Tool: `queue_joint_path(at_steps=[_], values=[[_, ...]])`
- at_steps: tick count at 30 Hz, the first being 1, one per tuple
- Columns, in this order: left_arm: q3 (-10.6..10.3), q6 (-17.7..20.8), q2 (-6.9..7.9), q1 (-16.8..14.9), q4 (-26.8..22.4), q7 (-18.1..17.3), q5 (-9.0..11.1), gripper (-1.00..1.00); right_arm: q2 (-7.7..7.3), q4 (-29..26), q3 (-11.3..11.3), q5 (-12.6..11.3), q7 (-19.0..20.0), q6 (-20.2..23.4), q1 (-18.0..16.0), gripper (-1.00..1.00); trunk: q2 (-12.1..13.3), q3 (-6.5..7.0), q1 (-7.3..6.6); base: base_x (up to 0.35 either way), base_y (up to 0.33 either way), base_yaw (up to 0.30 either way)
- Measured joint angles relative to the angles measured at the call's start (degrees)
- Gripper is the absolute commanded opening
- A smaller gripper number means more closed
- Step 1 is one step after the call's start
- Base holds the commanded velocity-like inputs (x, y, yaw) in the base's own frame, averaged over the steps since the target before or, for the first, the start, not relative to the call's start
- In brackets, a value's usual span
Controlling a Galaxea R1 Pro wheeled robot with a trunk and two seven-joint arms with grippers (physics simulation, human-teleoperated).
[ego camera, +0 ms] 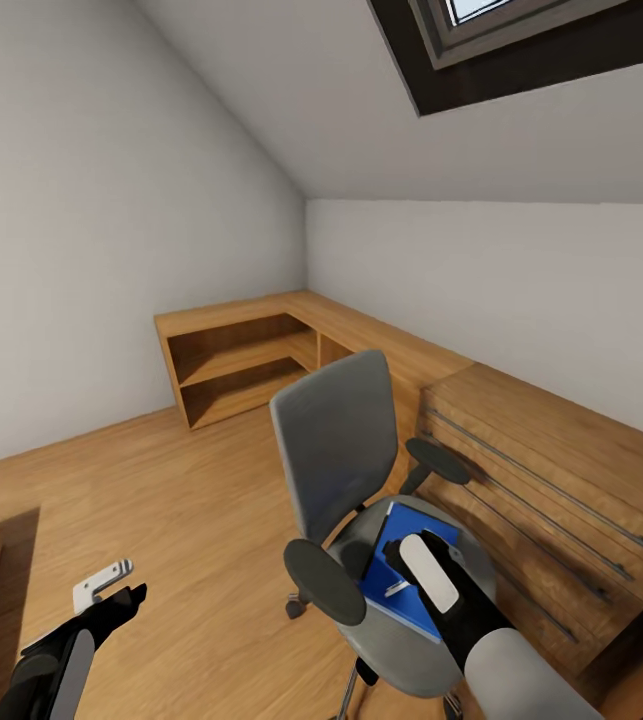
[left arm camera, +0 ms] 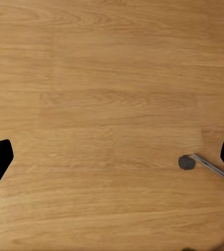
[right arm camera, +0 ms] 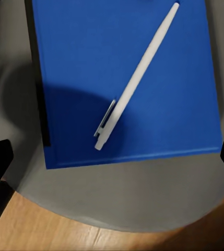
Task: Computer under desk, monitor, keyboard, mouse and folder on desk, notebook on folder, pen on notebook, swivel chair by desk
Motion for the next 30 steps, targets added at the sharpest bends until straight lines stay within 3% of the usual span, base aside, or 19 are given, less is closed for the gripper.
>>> queue_joint_path(at_steps=[21,26,27,30], values=[[0.0,0.1,-0.07,0.0,0.18,0.0,-0.05,1.0,0.0,-0.36,0.06,0.3,-0.25,-1.38,-0.01,1.0,0.0,0.0,0.0,0.0,0.0,0.0],[0.0,0.1,-0.07,0.0,0.19,0.0,-0.05,1.0,0.16,-0.27,0.35,2.27,-0.57,-2.9,-0.01,1.0,0.0,0.0,0.0,0.0,0.0,0.0],[0.0,0.1,-0.07,0.0,0.2,0.0,-0.05,1.0,0.3,-0.23,0.49,4.29,-1.21,-3.31,-0.01,1.0,0.0,0.0,0.0,0.0,0.0,0.0],[0.0,0.1,-0.07,0.0,0.2,0.0,-0.05,1.0,0.37,-0.22,0.56,5.16,-1.94,-3.48,0.0,1.0,0.0,0.0,0.0,0.0,0.0,0.0]])
